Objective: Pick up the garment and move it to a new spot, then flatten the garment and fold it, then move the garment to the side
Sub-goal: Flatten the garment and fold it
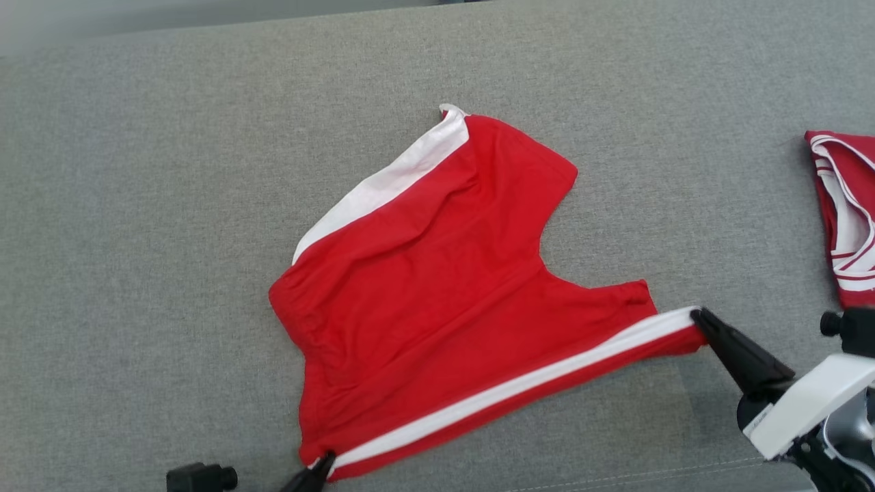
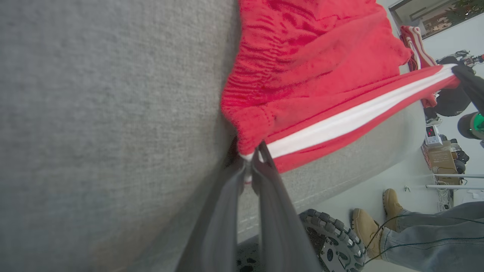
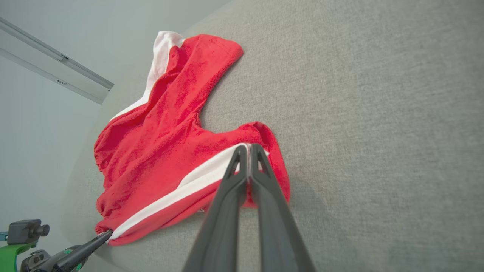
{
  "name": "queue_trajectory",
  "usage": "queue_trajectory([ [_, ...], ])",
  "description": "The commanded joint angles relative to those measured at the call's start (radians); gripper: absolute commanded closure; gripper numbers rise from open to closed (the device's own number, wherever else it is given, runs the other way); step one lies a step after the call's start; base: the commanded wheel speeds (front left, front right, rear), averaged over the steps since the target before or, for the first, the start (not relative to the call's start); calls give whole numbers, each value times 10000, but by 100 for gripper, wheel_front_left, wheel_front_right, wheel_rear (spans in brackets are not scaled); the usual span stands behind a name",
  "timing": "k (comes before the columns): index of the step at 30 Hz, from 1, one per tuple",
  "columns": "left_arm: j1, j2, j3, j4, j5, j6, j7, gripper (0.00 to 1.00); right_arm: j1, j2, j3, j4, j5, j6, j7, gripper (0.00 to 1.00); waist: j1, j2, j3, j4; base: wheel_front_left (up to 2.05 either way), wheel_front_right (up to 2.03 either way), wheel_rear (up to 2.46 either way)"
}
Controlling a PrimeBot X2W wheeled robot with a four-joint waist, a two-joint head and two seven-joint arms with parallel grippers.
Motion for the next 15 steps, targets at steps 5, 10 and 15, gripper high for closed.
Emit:
queue_trajectory([
  [5,-807,915,541,-1188,-320,206,340,100,-1455,-142,-226,-332,-243,-151,335,100,1,-1,635,294,0,0,0],
  [10,-1458,1532,1075,-4684,-769,1858,1534,100,-3211,132,280,-40,-653,-93,834,100,1,-1,1018,656,0,0,0],
  [15,-1889,1876,1219,-7258,-1018,3264,2653,100,-5038,335,657,790,-1052,-91,1222,100,1,-1,1333,1088,0,0,0],
])
